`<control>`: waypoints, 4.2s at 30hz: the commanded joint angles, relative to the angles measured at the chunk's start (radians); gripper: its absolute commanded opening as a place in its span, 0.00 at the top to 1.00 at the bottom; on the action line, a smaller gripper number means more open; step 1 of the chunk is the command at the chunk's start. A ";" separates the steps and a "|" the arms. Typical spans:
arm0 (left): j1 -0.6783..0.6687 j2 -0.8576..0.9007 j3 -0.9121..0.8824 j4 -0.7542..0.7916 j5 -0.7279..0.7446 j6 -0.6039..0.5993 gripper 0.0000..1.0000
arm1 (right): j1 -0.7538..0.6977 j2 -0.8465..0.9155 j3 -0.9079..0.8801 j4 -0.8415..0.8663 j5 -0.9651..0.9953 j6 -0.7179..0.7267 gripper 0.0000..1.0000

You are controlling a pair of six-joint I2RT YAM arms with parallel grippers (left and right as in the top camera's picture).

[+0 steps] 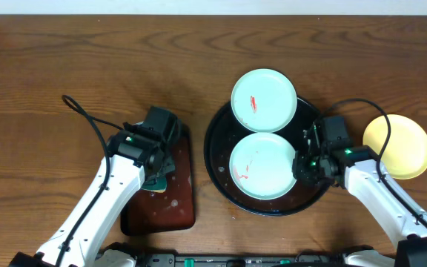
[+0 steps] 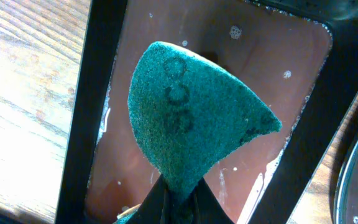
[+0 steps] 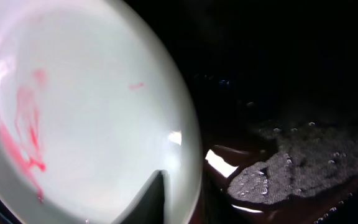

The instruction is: Clean dirty plates on tray and stack at the side

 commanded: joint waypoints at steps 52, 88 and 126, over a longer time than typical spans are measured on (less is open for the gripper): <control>-0.401 0.378 -0.003 0.661 0.481 -0.045 0.92 | 0.065 0.210 0.074 -0.011 0.193 -0.109 0.99; -0.426 0.747 0.255 0.581 0.596 -0.113 0.92 | 0.066 0.210 0.073 -0.023 0.204 -0.122 0.99; -0.489 0.758 0.257 0.562 0.564 -0.080 0.92 | 0.066 0.210 0.073 -0.011 0.200 -0.163 0.99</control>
